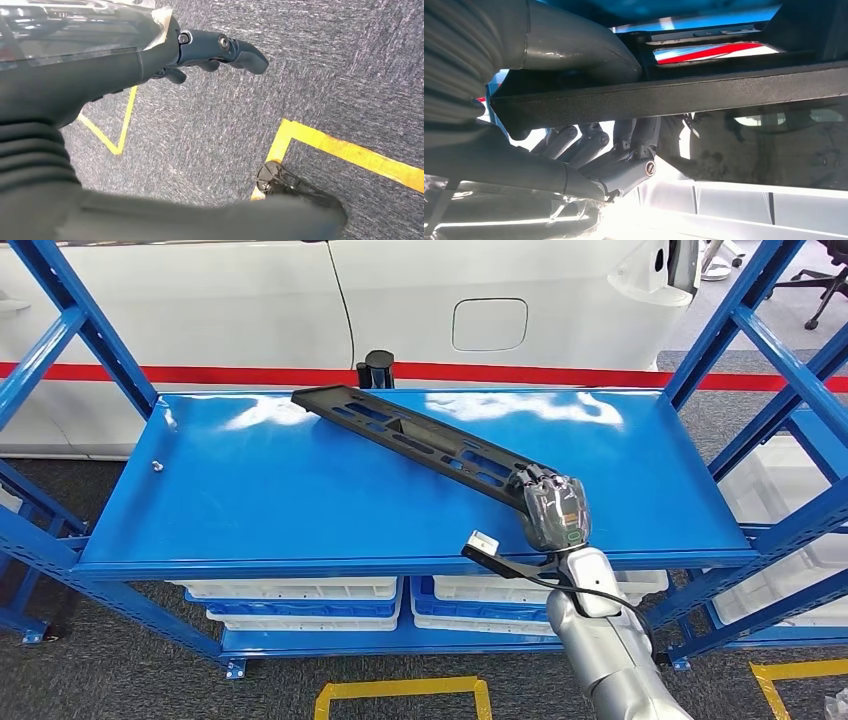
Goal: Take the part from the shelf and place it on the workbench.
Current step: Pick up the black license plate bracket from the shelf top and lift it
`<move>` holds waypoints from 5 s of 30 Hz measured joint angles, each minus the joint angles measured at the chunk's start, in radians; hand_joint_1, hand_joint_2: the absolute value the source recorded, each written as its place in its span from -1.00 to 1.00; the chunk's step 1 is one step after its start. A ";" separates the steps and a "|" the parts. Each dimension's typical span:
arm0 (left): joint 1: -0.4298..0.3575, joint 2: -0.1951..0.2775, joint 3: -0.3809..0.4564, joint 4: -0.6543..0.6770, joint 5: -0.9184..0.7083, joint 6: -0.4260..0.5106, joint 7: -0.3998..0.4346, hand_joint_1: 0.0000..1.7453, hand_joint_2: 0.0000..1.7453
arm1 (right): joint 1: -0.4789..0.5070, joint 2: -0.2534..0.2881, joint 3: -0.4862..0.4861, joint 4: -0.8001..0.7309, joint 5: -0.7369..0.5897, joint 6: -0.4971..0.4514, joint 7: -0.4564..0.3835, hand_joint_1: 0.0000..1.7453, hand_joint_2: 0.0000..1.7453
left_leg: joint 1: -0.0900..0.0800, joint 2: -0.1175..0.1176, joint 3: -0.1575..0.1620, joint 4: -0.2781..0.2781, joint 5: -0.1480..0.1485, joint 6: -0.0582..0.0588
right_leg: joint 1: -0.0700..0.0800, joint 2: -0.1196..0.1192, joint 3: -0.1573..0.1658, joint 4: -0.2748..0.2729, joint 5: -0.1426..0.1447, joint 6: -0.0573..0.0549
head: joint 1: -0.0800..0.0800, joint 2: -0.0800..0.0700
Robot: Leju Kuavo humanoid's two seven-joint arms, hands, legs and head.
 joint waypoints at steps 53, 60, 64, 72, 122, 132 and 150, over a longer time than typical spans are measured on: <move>-0.005 -0.044 0.027 0.006 0.076 0.145 0.031 -1.00 1.00 | 0.438 0.012 -0.075 -1.007 -1.337 0.558 -0.489 1.00 1.00 | -0.008 0.004 0.020 -0.032 0.010 0.038 | -0.016 -0.001 -0.068 0.129 -0.062 0.006 | 0.005 0.000; -0.005 -0.040 0.027 0.005 0.076 0.110 0.031 -1.00 1.00 | 0.449 0.013 -0.087 -1.008 -1.334 0.538 -0.489 1.00 1.00 | -0.008 0.000 0.023 -0.028 0.008 0.031 | -0.015 -0.003 -0.101 0.141 -0.023 0.031 | 0.008 0.000; -0.006 -0.033 0.027 0.005 0.076 0.094 0.032 -1.00 1.00 | 0.458 0.015 -0.096 -1.014 -1.334 0.508 -0.489 1.00 1.00 | -0.015 -0.005 0.019 -0.018 0.003 0.004 | -0.005 0.003 -0.048 0.037 0.026 0.011 | 0.007 0.000; -0.006 -0.028 0.027 0.005 0.079 0.074 0.028 -1.00 1.00 | 0.473 0.026 -0.111 -1.038 -1.346 0.487 -0.489 1.00 1.00 | -0.006 0.001 -0.087 0.245 -0.175 -0.020 | -0.006 0.000 -0.083 0.034 0.047 -0.052 | 0.002 0.000; -0.012 -0.002 0.001 0.003 0.054 -0.025 0.011 -1.00 1.00 | 0.515 0.020 -0.148 -1.073 -1.314 0.549 -0.486 1.00 1.00 | -0.020 0.016 -0.050 -0.043 0.083 0.032 | 0.008 -0.006 0.007 0.103 -0.039 0.010 | 0.022 0.000; -0.004 0.032 -0.035 -0.003 0.025 -0.050 0.010 -1.00 1.00 | 0.529 0.019 -0.144 -1.072 -1.334 0.574 -0.487 1.00 1.00 | -0.012 0.007 -0.137 0.193 -0.091 -0.020 | 0.008 -0.009 0.012 -0.030 0.016 -0.064 | 0.013 0.000; -0.007 0.028 -0.047 -0.003 0.020 -0.084 -0.005 -1.00 1.00 | 0.577 0.020 -0.122 -1.099 -1.274 0.535 -0.478 1.00 1.00 | -0.020 0.018 -0.025 -0.050 0.064 0.042 | 0.013 -0.007 -0.122 0.277 -0.069 -0.002 | 0.020 0.000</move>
